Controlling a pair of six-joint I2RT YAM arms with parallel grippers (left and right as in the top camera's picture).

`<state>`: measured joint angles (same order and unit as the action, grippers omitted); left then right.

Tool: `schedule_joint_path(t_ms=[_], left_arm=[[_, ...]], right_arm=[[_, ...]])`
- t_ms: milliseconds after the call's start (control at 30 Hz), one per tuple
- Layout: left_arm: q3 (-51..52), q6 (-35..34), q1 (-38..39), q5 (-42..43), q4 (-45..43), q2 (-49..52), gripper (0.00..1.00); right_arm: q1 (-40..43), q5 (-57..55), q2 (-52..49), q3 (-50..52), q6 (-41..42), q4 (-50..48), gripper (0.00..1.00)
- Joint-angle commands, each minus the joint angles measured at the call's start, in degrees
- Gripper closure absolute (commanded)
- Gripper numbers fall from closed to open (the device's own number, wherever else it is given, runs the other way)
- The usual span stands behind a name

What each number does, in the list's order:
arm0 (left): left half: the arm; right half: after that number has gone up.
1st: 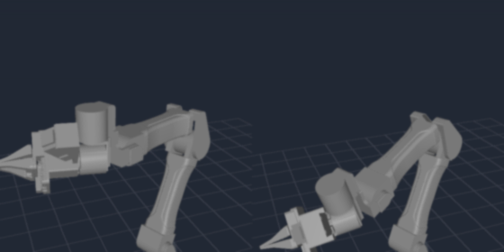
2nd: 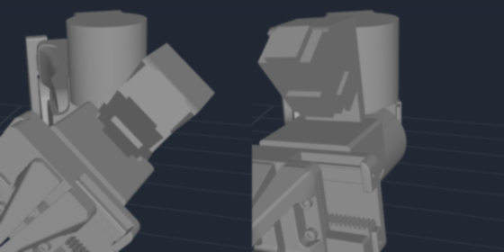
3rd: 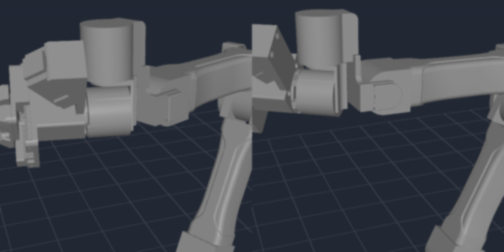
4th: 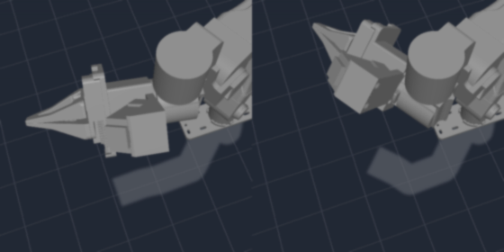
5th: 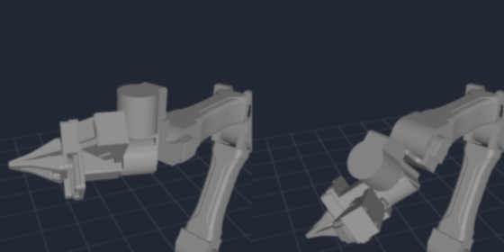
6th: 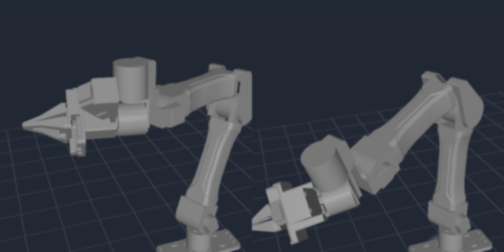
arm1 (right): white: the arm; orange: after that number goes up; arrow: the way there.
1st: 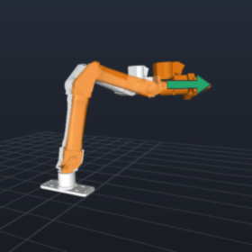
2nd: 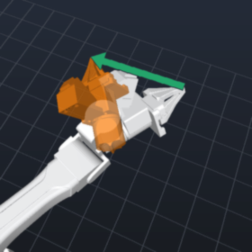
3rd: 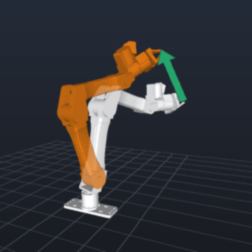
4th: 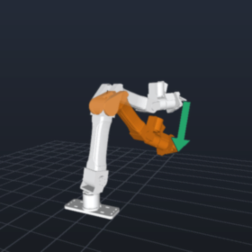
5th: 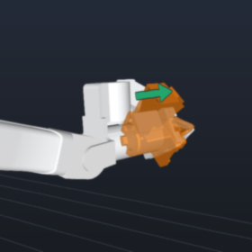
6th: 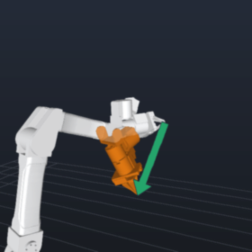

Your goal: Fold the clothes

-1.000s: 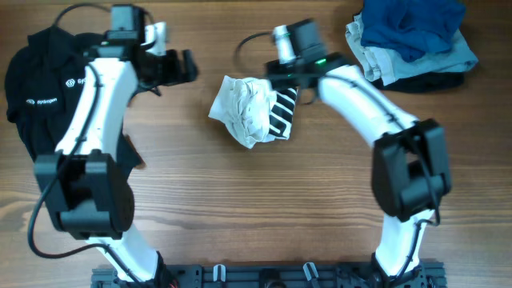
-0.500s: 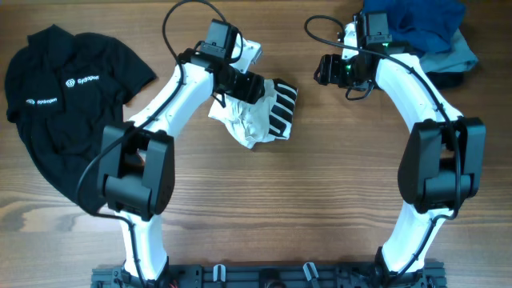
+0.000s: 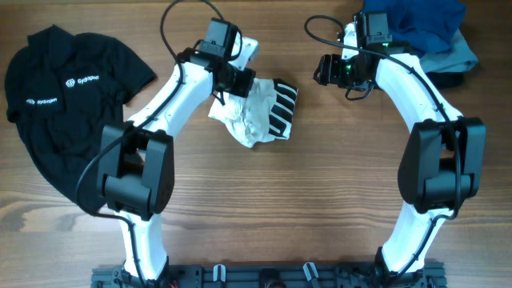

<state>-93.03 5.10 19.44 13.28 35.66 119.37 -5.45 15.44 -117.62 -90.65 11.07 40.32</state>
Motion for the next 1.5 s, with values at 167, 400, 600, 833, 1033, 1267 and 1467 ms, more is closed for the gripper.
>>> schedule_joint_path(t_ms=[167,400,600,833,1033,1267,1467], left_arm=[[-2.7,-5.8,-5.1,-5.9,-6.7,0.0,0.95],[-2.7,-5.6,-5.2,-8.0,-4.1,0.7,0.0],[-4.6,-5.6,-5.2,-7.3,3.3,-5.2,0.01],[-3.5,-5.6,-3.7,-3.0,14.3,-5.9,0.32],[2.1,-6.4,-1.4,-2.4,11.7,-3.4,0.36],[3.4,-8.4,-0.6,-2.5,11.1,-1.4,0.49],[3.4,-10.1,-0.6,-2.4,9.6,-1.4,0.95]], right_arm=[[0.1,0.9,2.3,-0.8,-0.6,0.3,0.25],[0.1,0.9,2.3,-0.8,-0.6,1.0,0.24],[0.1,0.9,2.3,-0.8,-2.1,1.2,0.24],[0.1,1.0,2.3,-0.8,-2.0,0.9,0.24],[0.1,1.0,2.3,-0.8,-2.1,1.1,0.24],[0.1,1.0,2.3,-0.8,-2.1,1.7,0.23],[0.1,0.9,2.3,-0.8,-2.1,1.7,0.23]])
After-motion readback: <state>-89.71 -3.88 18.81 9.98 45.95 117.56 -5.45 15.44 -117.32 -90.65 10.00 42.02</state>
